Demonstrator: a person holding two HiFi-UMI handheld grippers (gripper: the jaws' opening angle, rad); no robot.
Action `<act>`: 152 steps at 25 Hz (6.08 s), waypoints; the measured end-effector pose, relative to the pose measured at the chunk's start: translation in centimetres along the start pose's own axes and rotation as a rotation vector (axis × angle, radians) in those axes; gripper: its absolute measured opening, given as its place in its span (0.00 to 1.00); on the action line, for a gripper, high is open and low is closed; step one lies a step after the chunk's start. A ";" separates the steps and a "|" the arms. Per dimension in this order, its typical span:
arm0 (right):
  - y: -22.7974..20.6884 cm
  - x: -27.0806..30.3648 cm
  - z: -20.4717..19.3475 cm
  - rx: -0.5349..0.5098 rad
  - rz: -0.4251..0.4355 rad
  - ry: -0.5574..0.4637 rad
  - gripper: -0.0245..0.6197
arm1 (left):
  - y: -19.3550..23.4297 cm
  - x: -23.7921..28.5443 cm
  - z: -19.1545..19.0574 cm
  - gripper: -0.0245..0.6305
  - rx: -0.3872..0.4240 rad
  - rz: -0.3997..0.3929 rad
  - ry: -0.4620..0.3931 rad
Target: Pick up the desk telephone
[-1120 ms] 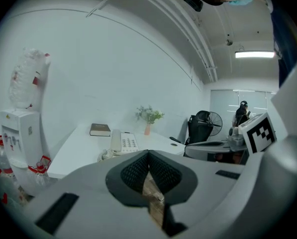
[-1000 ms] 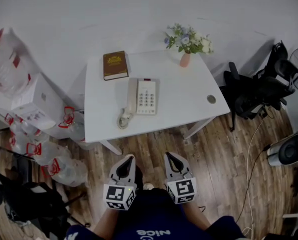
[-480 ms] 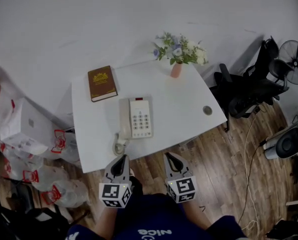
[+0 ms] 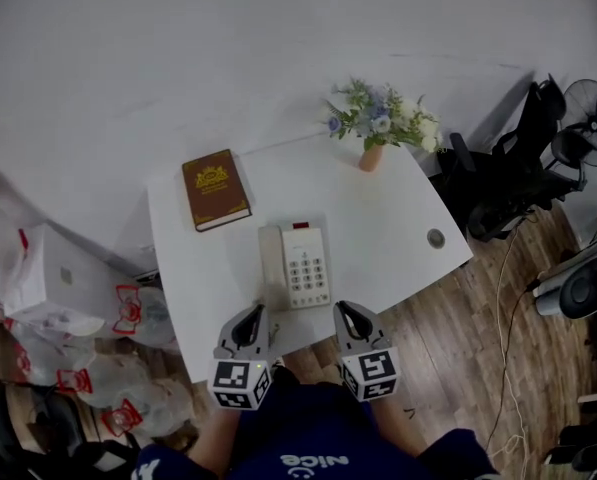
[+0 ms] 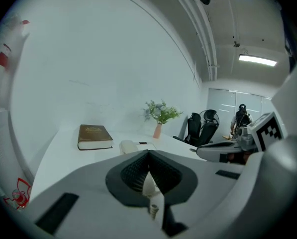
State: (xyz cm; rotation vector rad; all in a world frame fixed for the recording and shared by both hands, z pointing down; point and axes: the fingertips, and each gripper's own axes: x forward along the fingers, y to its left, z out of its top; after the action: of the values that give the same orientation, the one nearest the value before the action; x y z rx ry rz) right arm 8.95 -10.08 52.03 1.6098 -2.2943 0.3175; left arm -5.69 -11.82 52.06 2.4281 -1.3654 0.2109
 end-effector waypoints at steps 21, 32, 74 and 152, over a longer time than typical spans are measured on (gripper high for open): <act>-3.4 8.1 -0.5 0.293 0.173 0.187 0.36 | 4.6 6.4 -2.5 0.43 -0.424 -0.130 0.252; -5.9 12.4 -3.2 0.469 0.350 0.364 0.39 | 6.1 10.8 -5.3 0.53 -0.687 -0.326 0.450; -5.3 17.9 -6.5 0.808 0.560 0.534 0.42 | 5.4 15.0 -6.7 0.60 -0.835 -0.552 0.568; -1.7 7.2 11.3 0.687 0.650 0.109 0.39 | 2.0 4.2 11.3 0.59 -0.611 -0.471 0.094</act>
State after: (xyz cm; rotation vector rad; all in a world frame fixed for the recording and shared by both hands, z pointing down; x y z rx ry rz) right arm 6.80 -20.97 44.32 0.9544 -2.7183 1.4287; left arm -5.65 -20.29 43.22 2.0922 -0.6488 -0.1858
